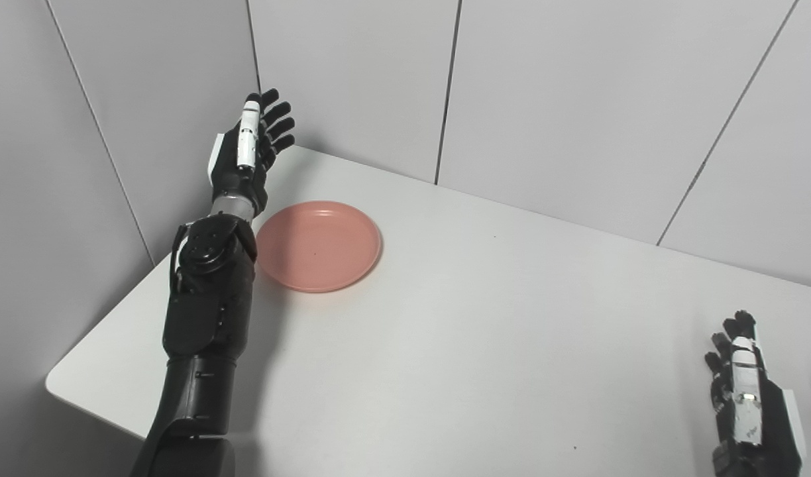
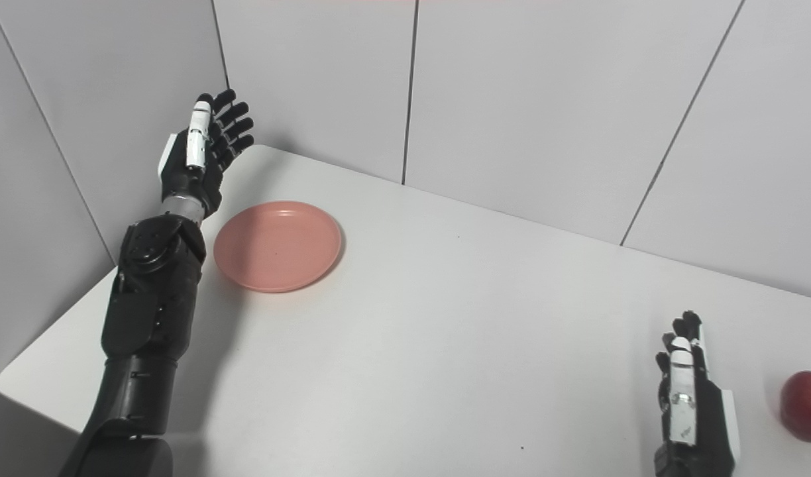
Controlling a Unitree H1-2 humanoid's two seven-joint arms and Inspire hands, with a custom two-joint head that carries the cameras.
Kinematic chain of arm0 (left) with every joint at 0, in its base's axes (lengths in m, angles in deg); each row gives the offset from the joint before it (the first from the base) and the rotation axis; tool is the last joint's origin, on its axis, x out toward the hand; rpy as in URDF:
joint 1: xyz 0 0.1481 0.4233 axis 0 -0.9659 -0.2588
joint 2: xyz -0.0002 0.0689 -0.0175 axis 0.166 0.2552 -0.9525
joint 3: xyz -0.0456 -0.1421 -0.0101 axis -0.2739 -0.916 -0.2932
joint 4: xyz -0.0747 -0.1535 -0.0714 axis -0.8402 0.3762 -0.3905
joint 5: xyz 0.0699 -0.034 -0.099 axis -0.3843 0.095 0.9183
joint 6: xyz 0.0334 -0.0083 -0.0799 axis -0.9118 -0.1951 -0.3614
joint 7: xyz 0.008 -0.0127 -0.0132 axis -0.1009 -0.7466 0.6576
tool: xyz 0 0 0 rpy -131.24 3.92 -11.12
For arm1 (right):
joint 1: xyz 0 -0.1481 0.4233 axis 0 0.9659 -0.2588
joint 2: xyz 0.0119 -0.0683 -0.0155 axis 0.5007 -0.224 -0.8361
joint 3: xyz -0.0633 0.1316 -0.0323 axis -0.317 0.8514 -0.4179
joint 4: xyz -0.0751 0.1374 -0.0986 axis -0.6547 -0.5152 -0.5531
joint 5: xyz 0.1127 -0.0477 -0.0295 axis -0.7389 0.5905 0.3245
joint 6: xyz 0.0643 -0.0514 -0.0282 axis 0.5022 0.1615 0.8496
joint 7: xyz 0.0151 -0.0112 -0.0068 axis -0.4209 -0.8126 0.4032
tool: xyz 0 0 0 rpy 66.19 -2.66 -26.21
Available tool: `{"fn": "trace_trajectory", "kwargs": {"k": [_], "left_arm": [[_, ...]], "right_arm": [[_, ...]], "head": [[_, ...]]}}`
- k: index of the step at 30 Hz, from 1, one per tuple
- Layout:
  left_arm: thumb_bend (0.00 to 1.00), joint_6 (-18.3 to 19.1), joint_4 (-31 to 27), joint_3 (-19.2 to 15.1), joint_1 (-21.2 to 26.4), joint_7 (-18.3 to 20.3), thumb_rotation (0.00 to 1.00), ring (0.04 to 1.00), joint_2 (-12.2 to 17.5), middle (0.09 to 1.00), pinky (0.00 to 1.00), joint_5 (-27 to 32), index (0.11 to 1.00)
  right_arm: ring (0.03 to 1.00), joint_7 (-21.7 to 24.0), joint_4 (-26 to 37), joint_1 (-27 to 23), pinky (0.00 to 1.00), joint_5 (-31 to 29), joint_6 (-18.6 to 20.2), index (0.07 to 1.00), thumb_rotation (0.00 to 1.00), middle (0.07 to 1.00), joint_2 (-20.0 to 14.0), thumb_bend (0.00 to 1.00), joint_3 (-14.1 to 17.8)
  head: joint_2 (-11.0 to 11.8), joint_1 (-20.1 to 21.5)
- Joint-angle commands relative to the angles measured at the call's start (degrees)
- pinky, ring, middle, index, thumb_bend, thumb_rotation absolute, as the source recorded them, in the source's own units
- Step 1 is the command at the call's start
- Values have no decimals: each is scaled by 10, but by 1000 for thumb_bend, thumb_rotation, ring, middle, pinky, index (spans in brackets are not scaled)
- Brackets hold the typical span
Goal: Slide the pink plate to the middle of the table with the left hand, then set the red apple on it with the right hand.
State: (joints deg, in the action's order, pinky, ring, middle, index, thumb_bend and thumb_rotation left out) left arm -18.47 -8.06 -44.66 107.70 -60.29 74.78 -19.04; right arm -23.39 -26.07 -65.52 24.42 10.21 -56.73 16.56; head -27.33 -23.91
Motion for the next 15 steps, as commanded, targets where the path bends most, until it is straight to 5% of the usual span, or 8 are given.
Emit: {"fn": "trace_trajectory", "kwargs": {"k": [1,15], "left_arm": [[314,-32,-6,-7,25,-5,1000,851,24,853,845,4,831],[345,-50,22,-23,11,-10,1000,838,41,836,843,11,815]], "right_arm": [[1000,3,16,-16,1000,0,-10,1000,1000,1000,-5,17,1],[1000,3,22,-15,1000,-5,1,1000,1000,1000,-5,24,4]], "head": [[0,0],[-1,-5]]}}
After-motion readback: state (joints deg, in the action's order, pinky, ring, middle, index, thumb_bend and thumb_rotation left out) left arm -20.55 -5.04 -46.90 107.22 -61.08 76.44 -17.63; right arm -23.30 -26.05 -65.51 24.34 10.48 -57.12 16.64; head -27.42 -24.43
